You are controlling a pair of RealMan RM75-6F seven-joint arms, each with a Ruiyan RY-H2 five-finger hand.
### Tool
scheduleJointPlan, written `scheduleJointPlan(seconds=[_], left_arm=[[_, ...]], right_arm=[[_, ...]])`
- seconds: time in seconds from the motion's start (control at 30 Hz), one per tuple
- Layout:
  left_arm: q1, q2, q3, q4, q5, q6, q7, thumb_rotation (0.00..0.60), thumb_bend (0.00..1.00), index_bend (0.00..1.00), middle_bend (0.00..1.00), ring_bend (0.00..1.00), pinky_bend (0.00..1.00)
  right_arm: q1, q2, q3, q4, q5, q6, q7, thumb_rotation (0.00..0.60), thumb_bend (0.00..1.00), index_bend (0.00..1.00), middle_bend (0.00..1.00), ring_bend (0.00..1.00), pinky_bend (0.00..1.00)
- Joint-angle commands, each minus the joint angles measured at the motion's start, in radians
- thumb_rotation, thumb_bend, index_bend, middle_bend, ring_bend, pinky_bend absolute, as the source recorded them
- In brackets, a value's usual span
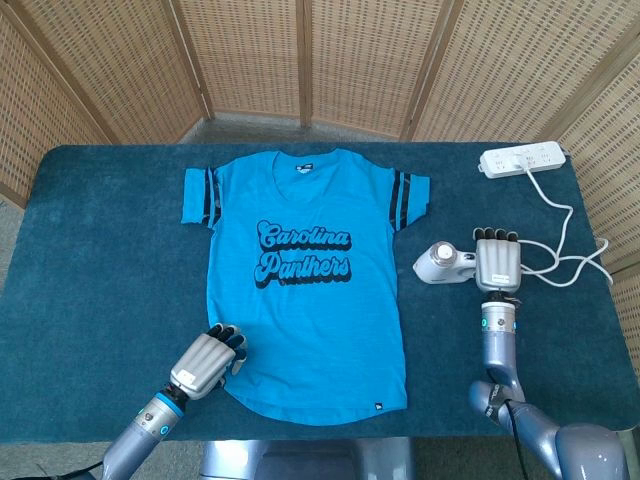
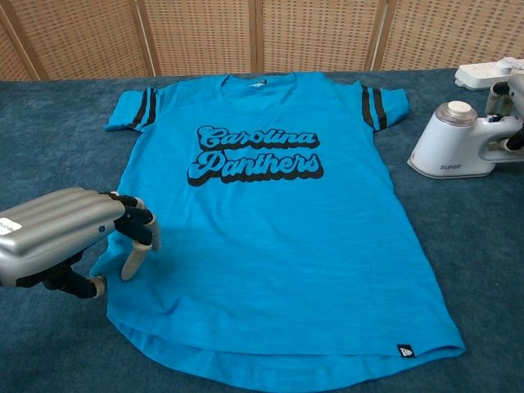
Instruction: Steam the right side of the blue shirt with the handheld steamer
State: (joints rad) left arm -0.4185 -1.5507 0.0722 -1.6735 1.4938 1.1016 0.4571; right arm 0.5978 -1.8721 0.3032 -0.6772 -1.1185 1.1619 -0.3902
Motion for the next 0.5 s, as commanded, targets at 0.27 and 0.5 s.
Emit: scheduleJointPlan(seconds=[0.27,0.5], left_arm=[[0.001,0.002,0.001,0.000,-0.001,0.003,-0.004,0.600,0.43,0.65,0.37,0.23,0.22],[0.001,0.001,0.001,-0.001,-0.001,0.004,-0.003,0.600,0.43,0.65,0.37,0.23,0.22]], right_arm=[[0.005,0.017,0.012,-0.011,0.016,-0.047,-0.012,0.600,0.40,0.55,0.58,0.56,0.50],[0.003,0.045,0.012,-0.053,0.025,-0.087,-0.018,0.600,0.40,0.57,0.60,0.59,0.53]])
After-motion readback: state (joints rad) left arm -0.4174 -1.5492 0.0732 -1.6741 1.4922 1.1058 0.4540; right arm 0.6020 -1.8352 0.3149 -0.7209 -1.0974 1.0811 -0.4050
